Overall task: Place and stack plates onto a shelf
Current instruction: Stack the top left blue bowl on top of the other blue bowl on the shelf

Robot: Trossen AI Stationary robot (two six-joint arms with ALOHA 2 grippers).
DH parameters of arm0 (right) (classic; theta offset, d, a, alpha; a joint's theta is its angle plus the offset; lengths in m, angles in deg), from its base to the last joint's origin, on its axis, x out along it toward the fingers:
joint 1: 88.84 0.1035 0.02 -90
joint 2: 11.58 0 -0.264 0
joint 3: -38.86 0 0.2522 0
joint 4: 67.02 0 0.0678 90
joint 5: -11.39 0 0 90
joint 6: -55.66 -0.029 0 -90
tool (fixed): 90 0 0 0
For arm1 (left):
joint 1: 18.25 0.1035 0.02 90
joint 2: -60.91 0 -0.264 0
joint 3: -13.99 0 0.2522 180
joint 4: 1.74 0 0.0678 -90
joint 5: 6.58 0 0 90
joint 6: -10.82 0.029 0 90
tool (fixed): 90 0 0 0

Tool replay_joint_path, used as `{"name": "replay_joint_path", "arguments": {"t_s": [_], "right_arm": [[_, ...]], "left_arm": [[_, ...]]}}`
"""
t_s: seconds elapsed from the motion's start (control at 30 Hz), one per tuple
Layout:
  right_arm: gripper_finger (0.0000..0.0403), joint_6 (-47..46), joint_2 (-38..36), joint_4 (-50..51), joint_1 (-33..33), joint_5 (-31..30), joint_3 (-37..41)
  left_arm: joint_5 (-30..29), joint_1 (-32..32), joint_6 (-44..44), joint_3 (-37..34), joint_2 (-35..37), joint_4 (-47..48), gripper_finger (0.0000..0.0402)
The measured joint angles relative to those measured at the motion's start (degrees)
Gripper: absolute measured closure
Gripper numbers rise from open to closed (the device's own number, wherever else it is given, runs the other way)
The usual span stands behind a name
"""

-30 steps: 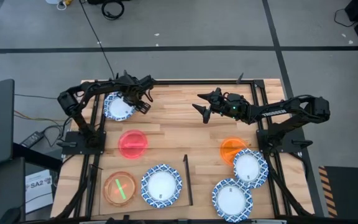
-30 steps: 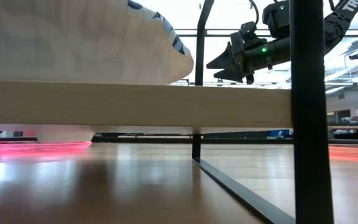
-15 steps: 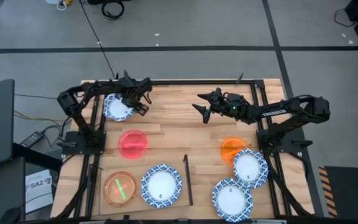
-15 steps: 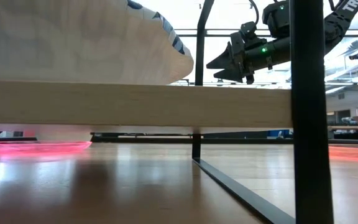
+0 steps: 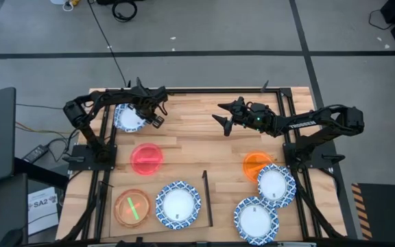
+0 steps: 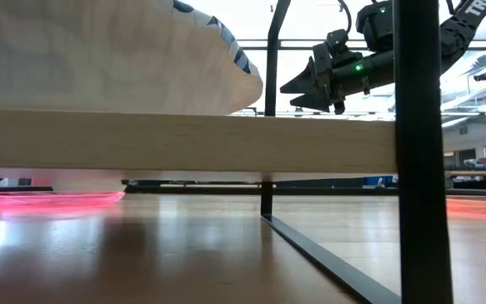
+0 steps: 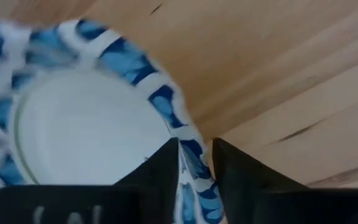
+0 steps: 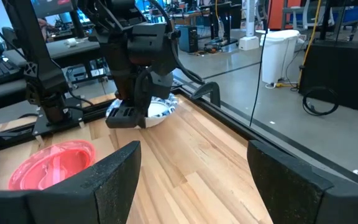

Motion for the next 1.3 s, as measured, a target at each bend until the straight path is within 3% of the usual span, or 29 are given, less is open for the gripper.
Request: {"name": "replay_joint_path", "arguments": {"t_s": [0.33,0.83,1.3], "right_arm": [[0.0103,0.1,0.0,0.0,0.0,0.0,0.0],[0.0103,0.1,0.0,0.1,0.0,0.0,0.0],[0.0103,0.1,0.0,0.4,0.0,0.0,0.0]], "left_arm": [[-0.4,-0.4,2.4,0.0,0.2,0.1,0.039],[-3.2,-6.5,7.5,0.0,6.2,0.5,0.0394],[-3.4,-21.4,8.1,0.0,18.4,1.1,0.0395]]}}
